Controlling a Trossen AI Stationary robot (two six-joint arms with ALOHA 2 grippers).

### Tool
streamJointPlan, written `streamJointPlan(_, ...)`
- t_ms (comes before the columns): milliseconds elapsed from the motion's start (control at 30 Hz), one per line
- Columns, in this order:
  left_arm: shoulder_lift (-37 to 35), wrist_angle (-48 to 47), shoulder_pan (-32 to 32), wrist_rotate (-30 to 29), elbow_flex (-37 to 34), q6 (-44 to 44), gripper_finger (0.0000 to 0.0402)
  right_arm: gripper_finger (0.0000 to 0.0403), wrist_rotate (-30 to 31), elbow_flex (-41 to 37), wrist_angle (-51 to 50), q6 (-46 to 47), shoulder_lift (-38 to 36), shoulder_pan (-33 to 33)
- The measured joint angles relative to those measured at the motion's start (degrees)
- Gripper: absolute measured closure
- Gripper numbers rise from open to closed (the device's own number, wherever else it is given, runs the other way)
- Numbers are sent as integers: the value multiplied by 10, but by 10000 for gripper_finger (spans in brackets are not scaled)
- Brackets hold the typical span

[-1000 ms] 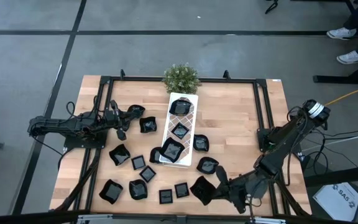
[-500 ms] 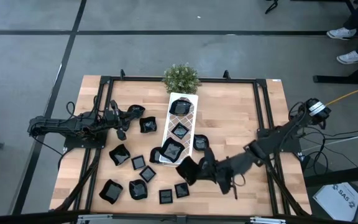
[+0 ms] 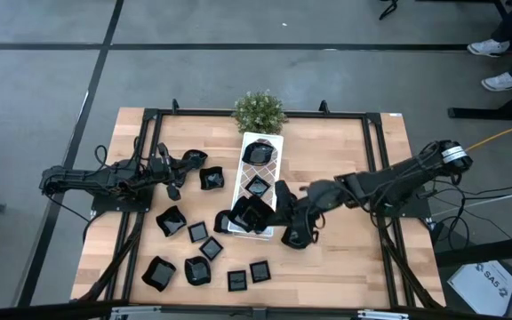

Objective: Pick & Place Mini shaped plates
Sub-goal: Stack the distorted square plate on top of the distorted square plate on the shelf

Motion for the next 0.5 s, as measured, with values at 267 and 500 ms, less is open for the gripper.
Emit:
streamJointPlan(267,0,0,0,0,0,0,350,393,-54,0,-2,13,20,-40)
streamJointPlan(500,0,0,0,0,0,0,347,393,-54,0,11,13,58,-45)
